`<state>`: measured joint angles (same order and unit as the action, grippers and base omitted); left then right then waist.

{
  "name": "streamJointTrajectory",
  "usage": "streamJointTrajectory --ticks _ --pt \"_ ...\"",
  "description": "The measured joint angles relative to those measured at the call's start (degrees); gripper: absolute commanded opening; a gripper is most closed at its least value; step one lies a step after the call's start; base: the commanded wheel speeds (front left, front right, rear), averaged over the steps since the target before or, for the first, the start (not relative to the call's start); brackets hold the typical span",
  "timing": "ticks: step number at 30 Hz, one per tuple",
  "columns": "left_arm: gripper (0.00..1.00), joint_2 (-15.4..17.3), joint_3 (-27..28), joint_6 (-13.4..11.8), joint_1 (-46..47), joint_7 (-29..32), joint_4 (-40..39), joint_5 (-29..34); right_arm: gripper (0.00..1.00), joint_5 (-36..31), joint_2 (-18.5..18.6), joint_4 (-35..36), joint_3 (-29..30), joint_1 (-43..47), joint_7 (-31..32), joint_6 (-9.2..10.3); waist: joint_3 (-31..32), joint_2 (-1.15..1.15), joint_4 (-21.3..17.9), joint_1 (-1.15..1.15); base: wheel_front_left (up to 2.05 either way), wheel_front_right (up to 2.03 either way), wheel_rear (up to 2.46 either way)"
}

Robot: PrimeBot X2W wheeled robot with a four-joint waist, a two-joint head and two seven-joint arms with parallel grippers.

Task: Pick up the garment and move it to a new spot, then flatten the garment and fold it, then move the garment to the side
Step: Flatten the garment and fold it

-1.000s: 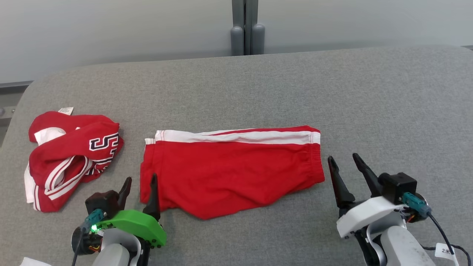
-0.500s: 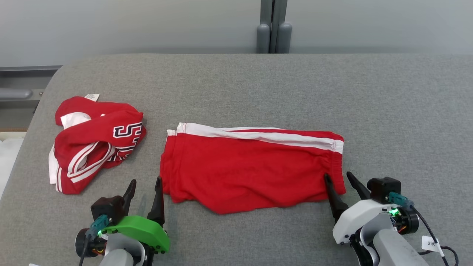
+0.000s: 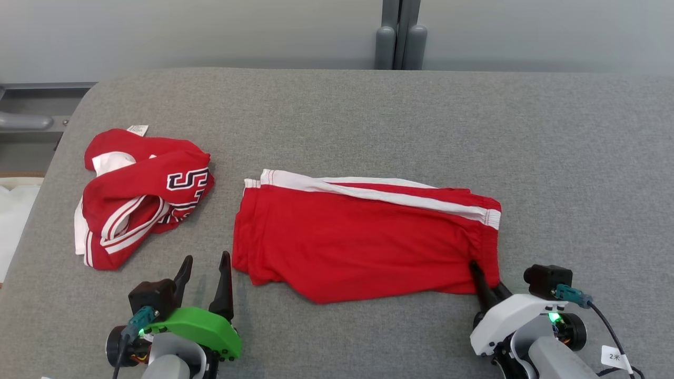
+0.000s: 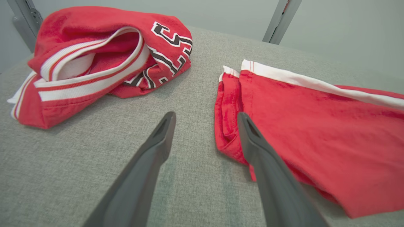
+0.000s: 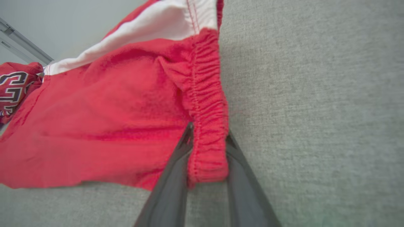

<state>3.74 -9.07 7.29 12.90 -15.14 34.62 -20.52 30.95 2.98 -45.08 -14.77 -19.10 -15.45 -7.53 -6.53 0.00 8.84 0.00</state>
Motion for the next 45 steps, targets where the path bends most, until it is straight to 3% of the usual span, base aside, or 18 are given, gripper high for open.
streamJointTrajectory --ticks 8,15,18,29,41,42,43,44,45 --pt "1.0 -0.2 0.0 0.0 -0.6 0.0 -0.8 0.0 0.0 -2.0 -0.3 3.4 10.6 1.8 0.3 -0.01 0.2 0.0 -1.3 0.0 0.0 0.0 0.0" --pt "1.0 -0.4 -0.6 0.0 -1.5 0.0 -1.1 -0.1 0.0 -10.5 -0.3 6.0 24.3 2.9 0.4 -0.01 1.1 0.0 -2.9 0.0 0.0 0.0 0.0" --pt "1.0 -0.5 -1.1 0.0 -1.8 0.0 -1.0 -0.4 0.0 -12.6 -0.2 7.7 25.5 2.9 0.4 -0.01 1.6 0.0 -3.4 0.0 0.0 0.0 0.0" --pt "1.0 -0.8 -3.8 0.0 -2.3 0.0 -0.8 -1.7 0.0 -10.4 -0.1 17.6 3.0 0.2 0.4 0.0 3.1 0.0 -2.5 0.0 0.0 0.0 0.0" --pt "1.0 -0.9 -4.5 0.0 -2.3 0.0 0.1 -3.3 0.0 -8.2 -0.2 8.4 -16.2 -5.9 0.4 0.0 2.8 0.0 3.9 0.0 0.0 0.0 0.0" --pt "1.0 -0.9 -4.3 0.0 -2.3 0.0 0.3 -3.2 0.27 -8.0 -0.2 7.2 -17.7 -6.1 0.4 0.0 2.7 0.0 4.4 0.0 0.0 0.0 0.0" --pt "1.0 -0.8 -4.0 0.0 -2.3 0.0 0.5 -3.2 0.88 -7.8 -0.2 6.3 -19.2 -6.2 0.9 0.0 2.6 0.0 4.8 0.0 0.0 0.0 0.0" --pt "1.0 -0.8 -3.9 0.0 -2.3 0.0 0.6 -3.2 1.0 -7.6 -0.2 5.9 -20.4 -6.2 1.0 0.0 2.6 0.0 5.1 0.0 0.0 0.0 0.0" --pt "1.0 -0.8 -3.6 0.0 -2.3 0.0 0.7 -3.2 1.0 -6.8 -0.2 5.8 -21.4 -6.2 1.0 0.0 2.5 0.0 5.5 0.0 0.0 0.0 0.0"
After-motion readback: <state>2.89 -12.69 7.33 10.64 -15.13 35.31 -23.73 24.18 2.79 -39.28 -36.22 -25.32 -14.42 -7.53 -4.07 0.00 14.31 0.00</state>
